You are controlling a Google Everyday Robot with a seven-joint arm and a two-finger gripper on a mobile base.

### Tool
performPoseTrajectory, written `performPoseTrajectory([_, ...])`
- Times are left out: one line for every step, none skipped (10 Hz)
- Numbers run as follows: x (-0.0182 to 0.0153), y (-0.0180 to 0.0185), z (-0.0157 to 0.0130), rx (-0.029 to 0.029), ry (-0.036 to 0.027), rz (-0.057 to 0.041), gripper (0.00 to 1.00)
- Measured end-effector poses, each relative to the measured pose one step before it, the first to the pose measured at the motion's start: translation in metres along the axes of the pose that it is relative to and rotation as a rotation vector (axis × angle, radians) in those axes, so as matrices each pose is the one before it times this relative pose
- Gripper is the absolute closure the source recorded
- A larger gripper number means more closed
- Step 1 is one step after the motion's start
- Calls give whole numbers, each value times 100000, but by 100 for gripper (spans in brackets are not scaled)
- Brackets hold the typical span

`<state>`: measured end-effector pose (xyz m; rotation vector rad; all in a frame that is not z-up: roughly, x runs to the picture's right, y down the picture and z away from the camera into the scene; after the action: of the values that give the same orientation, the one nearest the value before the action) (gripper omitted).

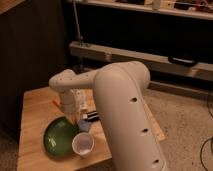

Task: Drag the ceramic bowl in a circle

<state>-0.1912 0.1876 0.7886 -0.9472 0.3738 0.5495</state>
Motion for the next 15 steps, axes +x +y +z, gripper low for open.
performPoseTrajectory([-383,2636,413,-1435,606,-5199,100])
performPoseTrajectory([-851,2942,399,-1551,543,-6223,100])
performPoseTrajectory([-1252,2105,310,-1367,308,-5096,100])
performPoseTrajectory([-1315,1281,138,-880,205,-3458,100])
performPoseTrajectory([-2211,1430,114,-1263,-178,-4175,100])
performPoseTrajectory([-1389,314,-12,-569,-746,-1056,100])
performPoseTrajectory([-1454,-19,-108,-421,-1366,-566,100])
performPoseTrajectory([-1165,-476,-184,-713,-1903,229,100])
performPoseTrajectory([-664,-907,-298,28,-1592,1102,100])
performPoseTrajectory([-924,-1468,-548,40,-2096,1809,100])
performPoseTrajectory([-770,-1342,-605,-22,-1727,1810,100])
performPoseTrajectory([-514,-2273,-878,709,-1937,3587,100])
performPoseTrajectory([-215,-1885,-790,1154,-1281,3170,100])
performPoseTrajectory([28,-1487,-708,1045,-987,2726,100])
performPoseTrajectory([327,-2058,-952,1772,-1064,4322,100])
